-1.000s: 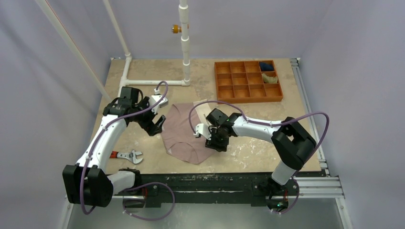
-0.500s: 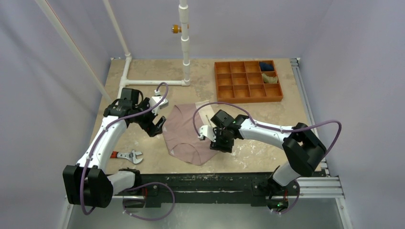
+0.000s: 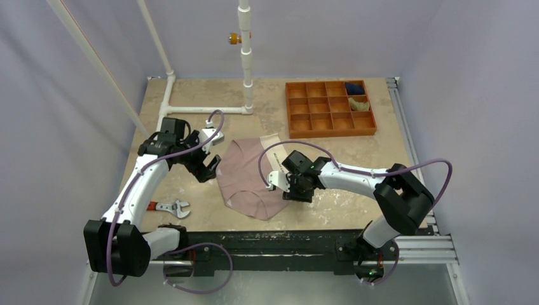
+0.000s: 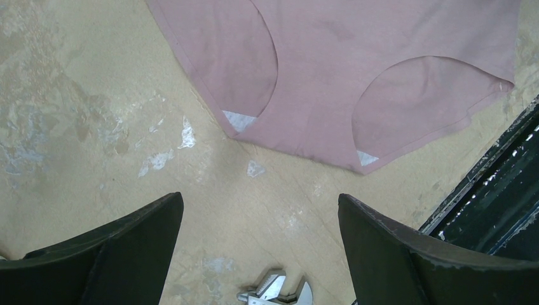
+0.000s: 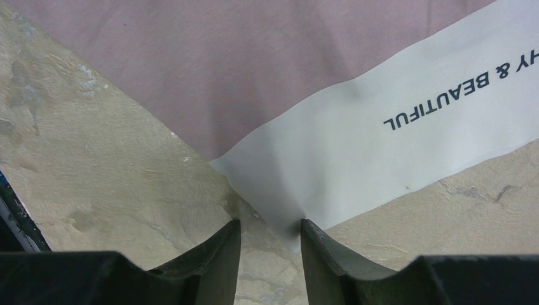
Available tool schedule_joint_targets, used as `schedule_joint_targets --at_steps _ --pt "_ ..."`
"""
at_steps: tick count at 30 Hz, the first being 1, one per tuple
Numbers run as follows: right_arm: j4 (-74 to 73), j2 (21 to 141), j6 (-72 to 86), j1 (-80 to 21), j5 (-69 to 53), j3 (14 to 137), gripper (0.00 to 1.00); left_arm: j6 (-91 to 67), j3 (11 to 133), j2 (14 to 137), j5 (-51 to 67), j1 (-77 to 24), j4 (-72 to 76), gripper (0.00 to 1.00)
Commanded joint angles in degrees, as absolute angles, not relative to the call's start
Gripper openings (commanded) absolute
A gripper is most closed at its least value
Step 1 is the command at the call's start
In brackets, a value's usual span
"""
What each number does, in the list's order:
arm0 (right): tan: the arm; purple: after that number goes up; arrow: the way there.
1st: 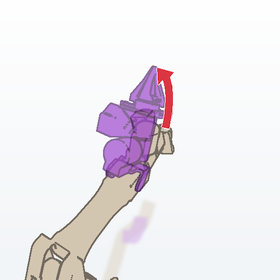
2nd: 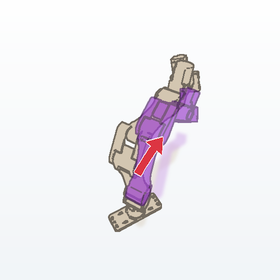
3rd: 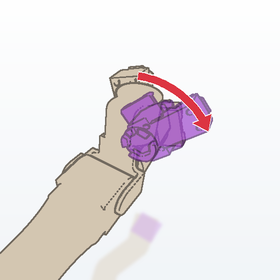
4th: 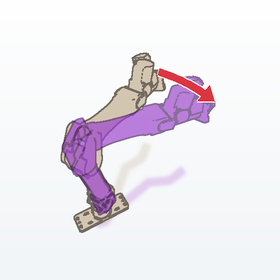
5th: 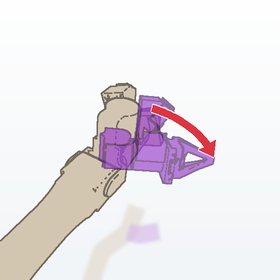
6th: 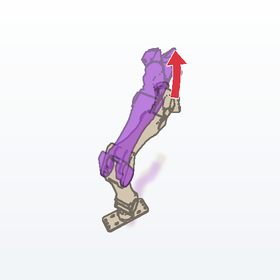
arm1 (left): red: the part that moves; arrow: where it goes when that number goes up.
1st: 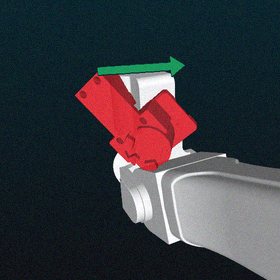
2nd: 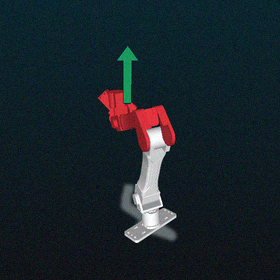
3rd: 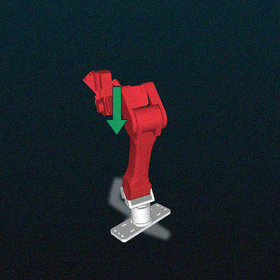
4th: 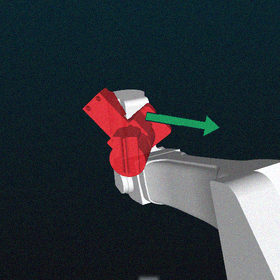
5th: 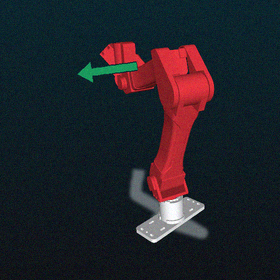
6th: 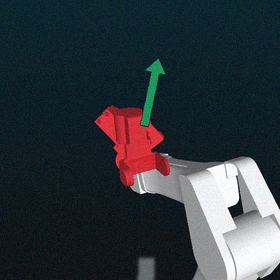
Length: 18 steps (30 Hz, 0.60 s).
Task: Roll the underwear
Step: Fold the underwear at the center of the board.
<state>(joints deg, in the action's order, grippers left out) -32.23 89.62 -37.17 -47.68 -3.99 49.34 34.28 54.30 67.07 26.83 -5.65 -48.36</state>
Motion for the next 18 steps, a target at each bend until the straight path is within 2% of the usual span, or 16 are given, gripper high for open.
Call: schedule_joint_targets --at_steps 1,13,18 --pt "-28.7 90.3 -38.9 -47.5 -2.1 47.7 0.36 35.4 53.6 66.3 27.9 -5.4 -46.9 0.91" --pt "-32.4 91.9 -39.4 -47.5 -4.7 49.0 0.02 35.9 53.6 66.5 28.6 -5.4 -47.2 0.91" --pt "-38.0 92.0 -37.4 -47.5 -11.7 52.7 0.00 37.6 51.3 64.7 32.6 -5.7 -46.7 0.91"
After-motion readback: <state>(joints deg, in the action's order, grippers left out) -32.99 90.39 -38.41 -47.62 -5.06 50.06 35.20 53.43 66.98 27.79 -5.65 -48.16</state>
